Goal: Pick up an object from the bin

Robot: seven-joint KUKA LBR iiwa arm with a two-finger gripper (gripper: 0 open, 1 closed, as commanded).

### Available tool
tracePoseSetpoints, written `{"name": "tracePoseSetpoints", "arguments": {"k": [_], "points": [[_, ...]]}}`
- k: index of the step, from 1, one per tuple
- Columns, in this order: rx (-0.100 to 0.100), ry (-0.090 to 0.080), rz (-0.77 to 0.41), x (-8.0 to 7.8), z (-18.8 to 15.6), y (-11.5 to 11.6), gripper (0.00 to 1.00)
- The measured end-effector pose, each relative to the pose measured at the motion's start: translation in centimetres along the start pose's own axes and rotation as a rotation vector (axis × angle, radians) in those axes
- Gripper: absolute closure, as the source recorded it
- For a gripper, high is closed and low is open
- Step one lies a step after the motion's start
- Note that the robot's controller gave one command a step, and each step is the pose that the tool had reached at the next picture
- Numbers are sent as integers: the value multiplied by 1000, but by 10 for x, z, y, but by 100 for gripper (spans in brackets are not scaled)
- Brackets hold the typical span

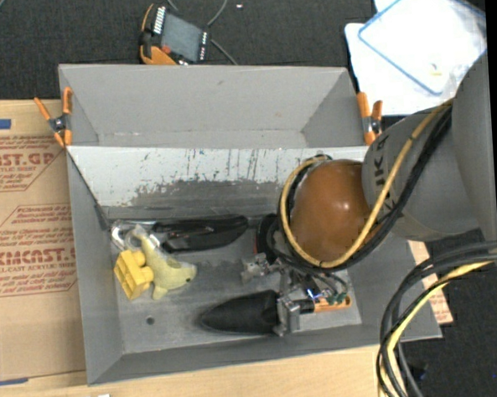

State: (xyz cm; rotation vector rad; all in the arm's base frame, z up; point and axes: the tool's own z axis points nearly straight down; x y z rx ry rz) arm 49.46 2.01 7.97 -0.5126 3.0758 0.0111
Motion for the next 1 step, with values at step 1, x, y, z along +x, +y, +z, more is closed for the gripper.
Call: {"name": "tracePoseSetpoints", "arguments": {"k": [1], "points": [[-2, 0, 30, 0, 9, -29, 0]]}}
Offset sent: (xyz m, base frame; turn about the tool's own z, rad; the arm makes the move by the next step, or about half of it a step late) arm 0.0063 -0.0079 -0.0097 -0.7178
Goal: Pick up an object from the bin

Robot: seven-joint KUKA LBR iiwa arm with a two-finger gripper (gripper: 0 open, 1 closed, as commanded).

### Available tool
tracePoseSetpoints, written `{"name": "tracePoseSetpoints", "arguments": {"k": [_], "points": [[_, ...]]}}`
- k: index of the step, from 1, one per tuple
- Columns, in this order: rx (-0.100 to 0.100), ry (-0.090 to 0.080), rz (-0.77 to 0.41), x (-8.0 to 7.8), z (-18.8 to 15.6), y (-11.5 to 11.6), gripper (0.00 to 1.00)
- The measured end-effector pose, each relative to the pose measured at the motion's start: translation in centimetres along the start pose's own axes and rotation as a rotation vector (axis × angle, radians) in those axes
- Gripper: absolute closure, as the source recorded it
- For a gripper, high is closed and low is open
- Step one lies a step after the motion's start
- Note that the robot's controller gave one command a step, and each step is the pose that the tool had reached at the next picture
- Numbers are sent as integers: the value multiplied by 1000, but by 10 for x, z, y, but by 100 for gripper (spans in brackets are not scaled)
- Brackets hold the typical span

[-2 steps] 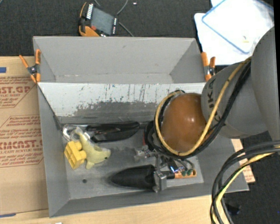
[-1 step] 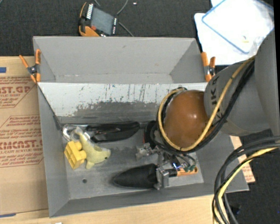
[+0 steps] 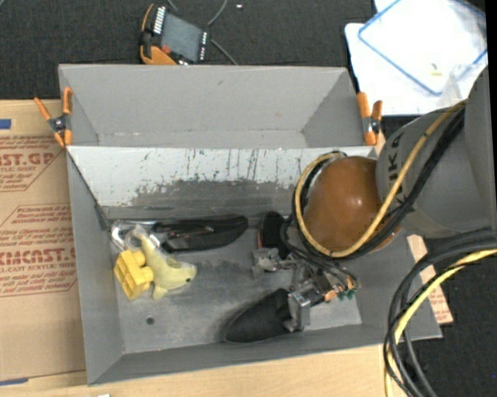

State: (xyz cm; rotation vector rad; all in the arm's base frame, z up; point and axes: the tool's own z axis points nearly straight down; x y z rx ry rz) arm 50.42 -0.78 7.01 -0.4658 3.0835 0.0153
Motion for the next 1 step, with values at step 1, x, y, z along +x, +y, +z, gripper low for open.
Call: {"name": "tracePoseSetpoints", "arguments": {"k": [1], "points": [[4, -4, -497, -3, 0, 13, 0]]}}
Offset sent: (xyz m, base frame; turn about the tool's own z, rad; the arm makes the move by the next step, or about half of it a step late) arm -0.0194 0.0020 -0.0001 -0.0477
